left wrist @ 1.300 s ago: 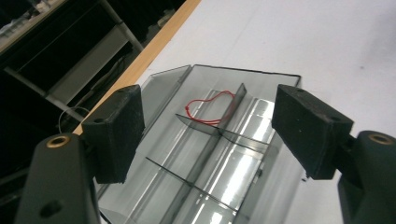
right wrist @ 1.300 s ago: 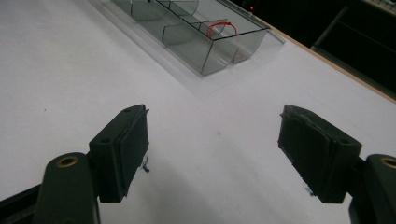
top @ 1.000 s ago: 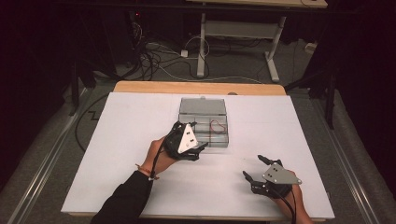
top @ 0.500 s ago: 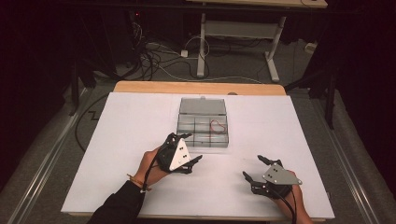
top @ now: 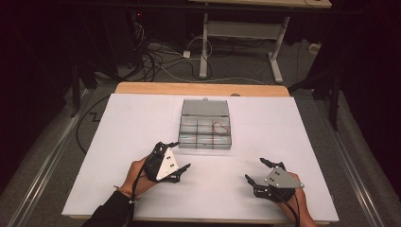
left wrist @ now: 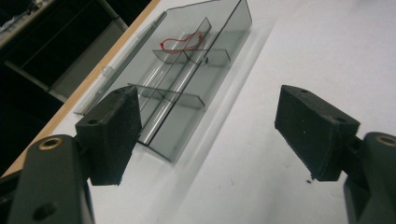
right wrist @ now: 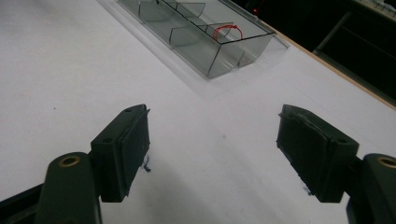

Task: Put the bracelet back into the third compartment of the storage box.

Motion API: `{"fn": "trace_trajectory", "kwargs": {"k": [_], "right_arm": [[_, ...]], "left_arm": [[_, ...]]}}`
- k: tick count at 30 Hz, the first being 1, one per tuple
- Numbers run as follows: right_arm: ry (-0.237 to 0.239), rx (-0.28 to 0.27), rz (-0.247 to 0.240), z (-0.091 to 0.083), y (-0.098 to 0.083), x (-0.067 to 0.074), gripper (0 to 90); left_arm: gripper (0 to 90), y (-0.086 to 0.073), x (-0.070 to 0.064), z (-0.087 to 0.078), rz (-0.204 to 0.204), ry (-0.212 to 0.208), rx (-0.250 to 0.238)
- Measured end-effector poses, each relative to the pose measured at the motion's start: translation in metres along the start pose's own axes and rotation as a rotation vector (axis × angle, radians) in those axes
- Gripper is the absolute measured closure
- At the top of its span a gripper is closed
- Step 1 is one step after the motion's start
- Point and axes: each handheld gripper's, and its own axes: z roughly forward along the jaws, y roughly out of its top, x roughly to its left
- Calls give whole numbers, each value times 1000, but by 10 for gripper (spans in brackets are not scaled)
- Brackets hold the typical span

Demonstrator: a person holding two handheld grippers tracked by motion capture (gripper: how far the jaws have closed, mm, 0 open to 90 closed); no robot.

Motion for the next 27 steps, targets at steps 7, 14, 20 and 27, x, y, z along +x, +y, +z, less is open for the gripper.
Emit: {"fn": "trace_trajectory", "kwargs": {"k": [7,14,20,27], "right_arm": [[-3,-5,-1,-1,0,-1,260],[-2,-7,-5,-2,1,-1,262],[-3,-10,0,-3,1,-2,262],[-6,-48,55,-7,1,-6,299]], "left_arm": [[236,-10,2,-13,-9,21,21],[252,-18,4,-24,-41,27,16],[265,-29,6,-26,-82,39,34],[277,-43,9,-33,-124,41,61]]}}
